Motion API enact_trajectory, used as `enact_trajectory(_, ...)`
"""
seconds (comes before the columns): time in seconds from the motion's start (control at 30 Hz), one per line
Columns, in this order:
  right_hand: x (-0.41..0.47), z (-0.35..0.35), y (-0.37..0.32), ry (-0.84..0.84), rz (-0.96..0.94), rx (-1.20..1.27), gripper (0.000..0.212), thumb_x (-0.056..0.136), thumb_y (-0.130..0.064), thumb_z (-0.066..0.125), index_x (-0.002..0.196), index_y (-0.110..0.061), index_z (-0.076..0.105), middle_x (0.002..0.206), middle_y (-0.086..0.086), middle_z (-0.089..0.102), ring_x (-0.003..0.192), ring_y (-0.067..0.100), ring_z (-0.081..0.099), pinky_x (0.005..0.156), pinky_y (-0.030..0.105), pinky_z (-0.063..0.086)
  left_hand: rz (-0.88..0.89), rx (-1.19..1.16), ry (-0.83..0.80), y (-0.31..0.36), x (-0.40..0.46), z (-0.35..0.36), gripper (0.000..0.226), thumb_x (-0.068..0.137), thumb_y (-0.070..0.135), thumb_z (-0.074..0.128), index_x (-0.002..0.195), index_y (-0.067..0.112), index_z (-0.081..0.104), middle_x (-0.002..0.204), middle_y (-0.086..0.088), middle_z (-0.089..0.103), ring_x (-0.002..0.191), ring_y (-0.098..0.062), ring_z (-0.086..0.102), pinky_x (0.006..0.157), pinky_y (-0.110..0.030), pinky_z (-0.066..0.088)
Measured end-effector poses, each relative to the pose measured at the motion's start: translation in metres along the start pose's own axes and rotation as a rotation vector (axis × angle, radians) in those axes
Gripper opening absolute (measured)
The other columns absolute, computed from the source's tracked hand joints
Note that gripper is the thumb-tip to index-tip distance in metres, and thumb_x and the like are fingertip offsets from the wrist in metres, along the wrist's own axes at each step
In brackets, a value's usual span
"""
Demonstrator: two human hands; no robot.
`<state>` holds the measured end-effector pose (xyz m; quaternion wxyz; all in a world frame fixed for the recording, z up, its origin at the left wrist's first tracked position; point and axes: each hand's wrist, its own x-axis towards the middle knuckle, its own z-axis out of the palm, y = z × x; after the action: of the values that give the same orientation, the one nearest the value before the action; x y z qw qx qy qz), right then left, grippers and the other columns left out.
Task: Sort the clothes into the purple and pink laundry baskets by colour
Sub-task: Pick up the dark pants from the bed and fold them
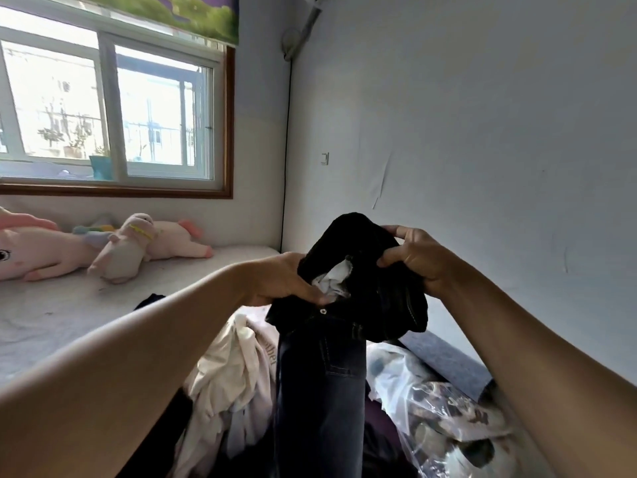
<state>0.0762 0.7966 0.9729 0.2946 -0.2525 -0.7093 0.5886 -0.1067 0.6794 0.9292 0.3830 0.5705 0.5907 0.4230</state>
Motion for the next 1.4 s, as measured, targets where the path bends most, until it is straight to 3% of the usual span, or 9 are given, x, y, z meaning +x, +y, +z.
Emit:
enact_trajectory(0.23,0.004,-0.013,0.0,0.255,-0.133,-0.189,0.039,0.079,0.019,0.053,0.108,-0.005,0.063,0.079,0.011,0.065,0.064,0.023,0.062,0.063,0.028,0.055,-0.101,-0.208,0.01,0.009,-0.003,-0.013,0.026,0.07,0.006,0.077,0.095,0.005,0.068,0.086,-0.009,0.072,0.074,-0.017,0.07,0.084,-0.031,0.054)
enact_trajectory(0.43,0.004,-0.041,-0.001,0.42,-0.196,-0.441,0.043,0.079,0.017,0.042,0.098,-0.01,0.068,0.087,0.007,0.068,0.073,0.018,0.064,0.066,0.023,0.054,-0.205,0.497,0.324,0.023,-0.011,-0.027,0.017,0.078,-0.007,0.066,0.077,0.009,0.07,0.061,0.0,0.058,0.056,-0.011,0.053,0.051,-0.019,0.041)
enact_trajectory(0.6,-0.004,-0.053,0.003,0.555,-0.334,-0.963,0.025,0.086,-0.003,0.051,0.102,-0.011,0.069,0.099,0.009,0.069,0.098,0.03,0.062,0.081,0.03,0.046,-0.14,0.68,0.587,0.037,-0.001,-0.03,0.014,0.089,0.003,0.05,0.092,0.012,0.06,0.086,-0.006,0.053,0.079,-0.021,0.05,0.054,-0.022,0.035)
enact_trajectory(0.73,-0.013,-0.064,0.001,0.549,-0.318,-1.328,0.014,0.091,-0.014,0.045,0.082,-0.009,0.055,0.073,0.007,0.059,0.072,0.034,0.056,0.063,0.032,0.036,-0.083,0.72,0.757,0.05,0.003,-0.03,0.025,0.081,0.002,0.046,0.094,0.011,0.065,0.094,-0.011,0.062,0.091,-0.031,0.057,0.072,-0.031,0.047)
enact_trajectory(0.83,-0.017,-0.066,-0.003,0.476,-0.352,-1.494,0.009,0.09,-0.011,0.043,0.081,-0.012,0.042,0.066,0.001,0.048,0.064,0.03,0.049,0.06,0.032,0.034,-0.059,0.847,0.811,0.064,0.002,-0.032,0.023,0.08,0.008,0.049,0.093,0.015,0.067,0.092,-0.009,0.065,0.089,-0.029,0.057,0.069,-0.03,0.039)
enact_trajectory(0.97,-0.017,-0.063,-0.005,0.432,-0.381,-1.551,0.011,0.089,-0.007,0.042,0.086,-0.013,0.034,0.068,-0.001,0.044,0.064,0.029,0.045,0.061,0.032,0.034,0.015,1.065,0.826,0.076,-0.001,-0.037,0.013,0.089,0.022,0.052,0.087,0.016,0.062,0.085,-0.005,0.062,0.091,-0.029,0.058,0.072,-0.03,0.034)
enact_trajectory(1.1,-0.014,-0.064,-0.007,0.413,-0.426,-1.546,0.009,0.094,-0.012,0.04,0.087,-0.013,0.035,0.069,-0.002,0.046,0.064,0.029,0.048,0.061,0.032,0.034,0.045,1.126,0.703,0.08,-0.011,-0.049,0.04,0.079,0.062,0.061,0.069,0.023,0.052,0.07,0.007,0.056,0.077,-0.019,0.055,0.07,-0.03,0.035)
enact_trajectory(1.27,-0.015,-0.063,-0.019,0.337,-0.382,-1.474,0.01,0.094,-0.02,0.042,0.09,-0.012,0.046,0.077,0.004,0.056,0.071,0.03,0.052,0.064,0.032,0.033,-0.001,1.122,0.636,0.082,-0.02,-0.061,0.035,0.076,0.055,0.069,0.068,0.024,0.055,0.066,0.006,0.054,0.075,-0.02,0.057,0.065,-0.028,0.037)
enact_trajectory(1.4,-0.013,-0.06,-0.025,0.29,-0.25,-1.347,0.01,0.09,-0.021,0.05,0.092,-0.011,0.052,0.088,0.009,0.058,0.083,0.03,0.055,0.068,0.032,0.036,-0.051,1.166,0.741,0.078,-0.019,-0.059,0.034,0.082,0.054,0.064,0.093,0.022,0.066,0.081,0.003,0.059,0.084,-0.02,0.054,0.07,-0.029,0.035)
